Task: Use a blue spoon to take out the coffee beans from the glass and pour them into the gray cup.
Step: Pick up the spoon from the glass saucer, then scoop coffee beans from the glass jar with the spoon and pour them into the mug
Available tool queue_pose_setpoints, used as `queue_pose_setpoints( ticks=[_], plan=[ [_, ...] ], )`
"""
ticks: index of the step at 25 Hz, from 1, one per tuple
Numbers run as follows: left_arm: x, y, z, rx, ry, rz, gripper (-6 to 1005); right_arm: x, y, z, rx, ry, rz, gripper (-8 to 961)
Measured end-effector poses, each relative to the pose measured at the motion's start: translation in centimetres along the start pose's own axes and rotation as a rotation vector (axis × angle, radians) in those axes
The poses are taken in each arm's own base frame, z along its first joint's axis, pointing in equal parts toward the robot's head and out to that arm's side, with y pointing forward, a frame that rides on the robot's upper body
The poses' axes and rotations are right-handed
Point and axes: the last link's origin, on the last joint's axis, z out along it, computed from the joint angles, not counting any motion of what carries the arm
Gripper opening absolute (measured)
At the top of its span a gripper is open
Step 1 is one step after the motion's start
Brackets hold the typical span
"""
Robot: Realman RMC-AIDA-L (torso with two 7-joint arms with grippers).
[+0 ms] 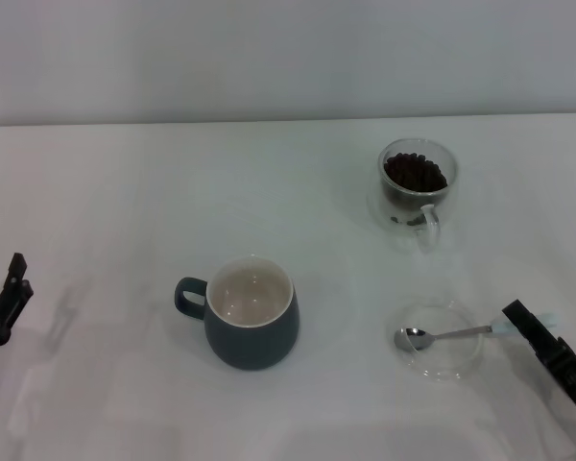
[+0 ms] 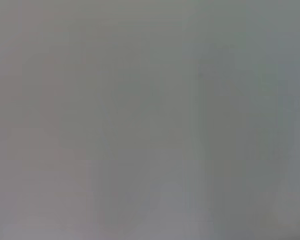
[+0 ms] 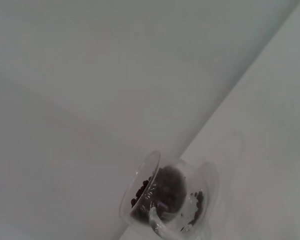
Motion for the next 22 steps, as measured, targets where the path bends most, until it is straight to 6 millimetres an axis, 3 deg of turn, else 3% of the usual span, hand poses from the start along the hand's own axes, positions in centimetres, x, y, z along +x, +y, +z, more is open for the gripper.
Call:
queue_pose_setpoints(
  ticks=[7, 15, 22],
  plan=[
    [0.1, 0.1, 0.3, -0.005, 0.007, -0.003, 866, -0.1, -0.2, -0.1, 0.002, -0.001, 0.079, 200],
    [0.2, 0.2, 0.4, -0.006, 0.009, -0.002, 865, -1.4, 0.4, -0.5, -0.078, -0.028, 0.087, 164],
    [0.3, 0.2, 1.1, -0.018, 0.009, 0.002, 865, -5.1, 1.2, -0.7, -0.226, -0.103, 0.016, 150]
  ],
)
